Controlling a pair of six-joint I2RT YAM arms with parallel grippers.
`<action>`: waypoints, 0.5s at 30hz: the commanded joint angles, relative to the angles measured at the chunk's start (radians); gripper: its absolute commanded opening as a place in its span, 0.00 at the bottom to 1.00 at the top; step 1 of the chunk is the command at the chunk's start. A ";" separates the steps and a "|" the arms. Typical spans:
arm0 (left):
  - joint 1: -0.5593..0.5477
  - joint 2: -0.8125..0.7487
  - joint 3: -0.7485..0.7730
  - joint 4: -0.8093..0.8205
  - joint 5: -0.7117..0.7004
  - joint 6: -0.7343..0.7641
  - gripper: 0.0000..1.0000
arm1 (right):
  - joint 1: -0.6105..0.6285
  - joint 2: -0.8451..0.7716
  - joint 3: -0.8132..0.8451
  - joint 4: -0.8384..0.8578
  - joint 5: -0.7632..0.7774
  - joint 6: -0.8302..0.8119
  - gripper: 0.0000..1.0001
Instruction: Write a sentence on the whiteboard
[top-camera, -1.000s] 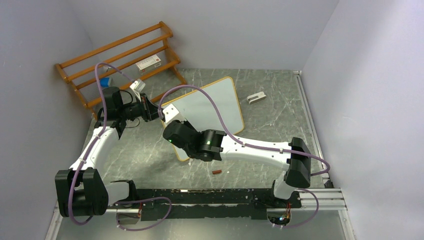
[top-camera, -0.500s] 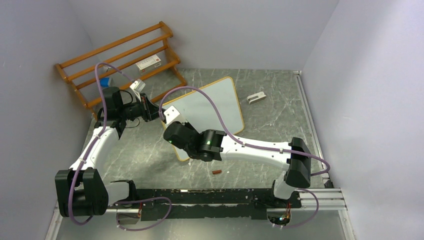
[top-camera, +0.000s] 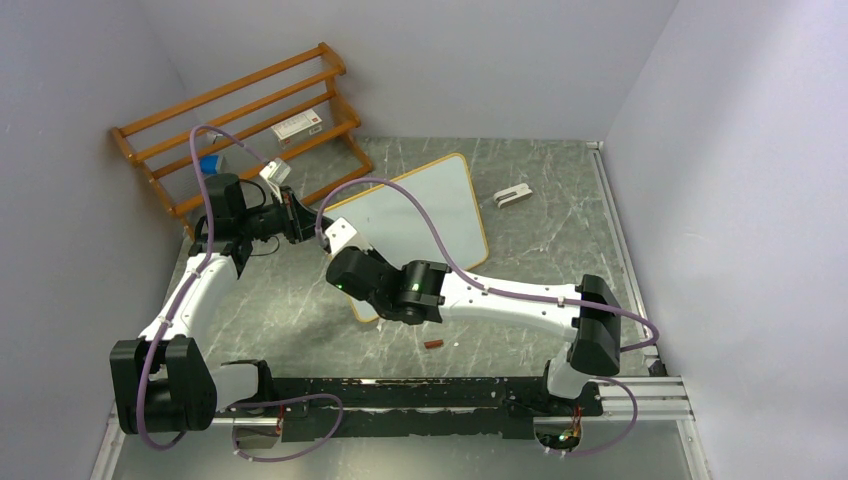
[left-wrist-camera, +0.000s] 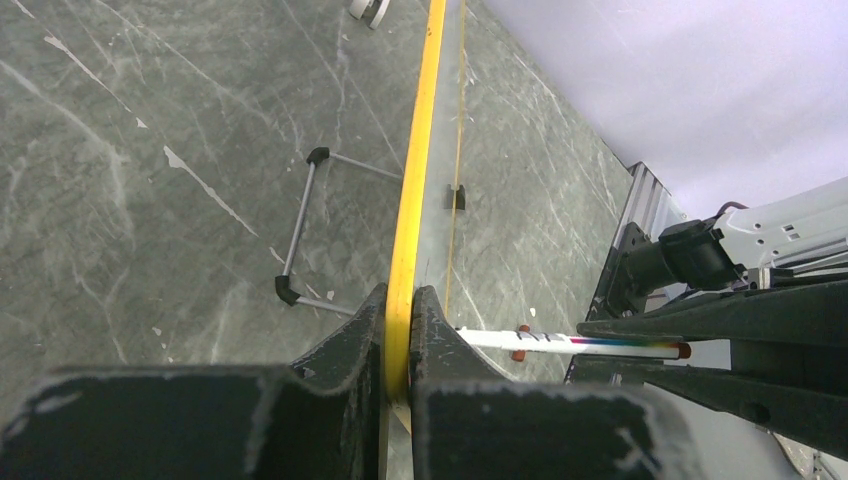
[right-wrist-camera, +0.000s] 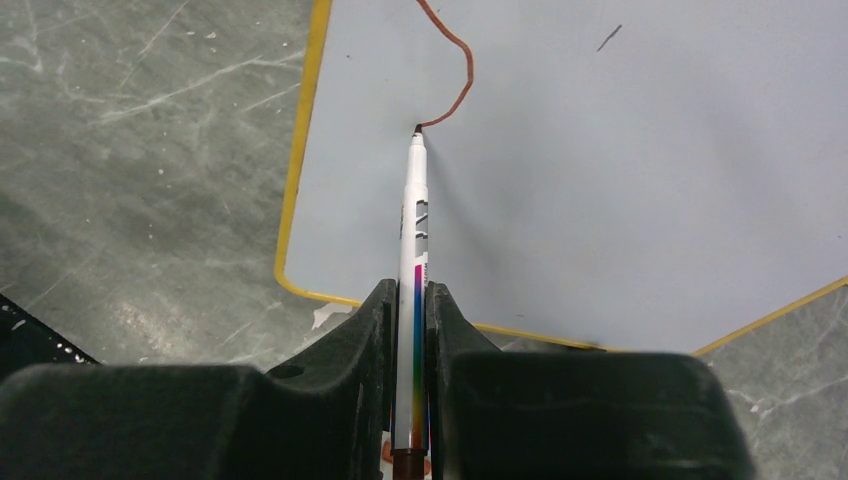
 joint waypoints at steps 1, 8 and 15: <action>-0.018 0.033 -0.036 -0.113 -0.088 0.106 0.05 | 0.007 0.018 0.029 0.006 -0.013 0.006 0.00; -0.018 0.032 -0.036 -0.114 -0.089 0.106 0.05 | 0.011 0.030 0.045 0.030 -0.008 -0.002 0.00; -0.018 0.033 -0.035 -0.117 -0.091 0.109 0.05 | 0.011 0.031 0.054 0.061 0.009 -0.009 0.00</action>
